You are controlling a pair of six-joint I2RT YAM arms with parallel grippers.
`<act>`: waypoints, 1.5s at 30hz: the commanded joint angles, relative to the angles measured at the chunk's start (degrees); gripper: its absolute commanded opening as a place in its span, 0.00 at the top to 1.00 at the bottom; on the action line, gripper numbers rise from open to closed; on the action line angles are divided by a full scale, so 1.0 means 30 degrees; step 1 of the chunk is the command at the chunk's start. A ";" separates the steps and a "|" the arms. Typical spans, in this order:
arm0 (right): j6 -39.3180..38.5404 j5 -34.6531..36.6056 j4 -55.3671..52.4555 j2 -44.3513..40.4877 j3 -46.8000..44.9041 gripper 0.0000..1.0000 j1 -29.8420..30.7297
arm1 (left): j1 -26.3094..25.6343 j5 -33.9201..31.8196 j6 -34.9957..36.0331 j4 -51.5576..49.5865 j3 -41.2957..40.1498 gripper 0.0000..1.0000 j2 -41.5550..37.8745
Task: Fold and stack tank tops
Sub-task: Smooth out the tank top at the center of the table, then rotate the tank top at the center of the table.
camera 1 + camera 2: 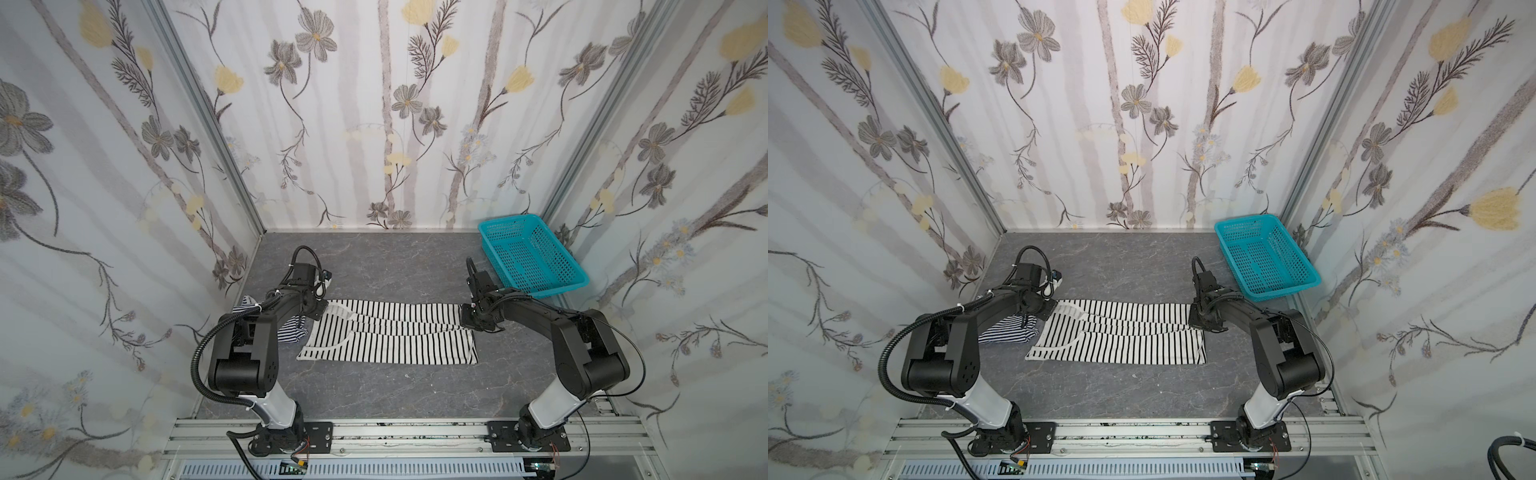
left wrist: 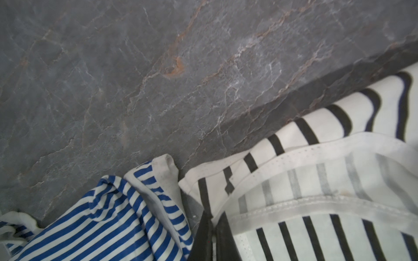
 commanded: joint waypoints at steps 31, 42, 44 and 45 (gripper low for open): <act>0.0210 -0.0210 -0.0033 0.0947 0.3329 0.74 0.0263 | -0.4961 0.1500 -0.2113 -0.1377 0.2810 0.41 0.0517; 0.0461 -0.1318 0.0917 0.2039 0.3878 0.76 0.0591 | -0.7140 0.1958 -0.1724 -0.1420 0.1890 0.49 0.1952; 0.0459 -0.1534 0.0969 0.2325 0.4023 0.77 0.0663 | -0.7238 0.1967 -0.1726 -0.1418 0.1062 0.49 0.1636; 0.0441 -0.1536 0.0938 0.2491 0.4079 0.77 0.0736 | -0.7239 0.1974 -0.1724 -0.1392 0.0793 0.49 0.1523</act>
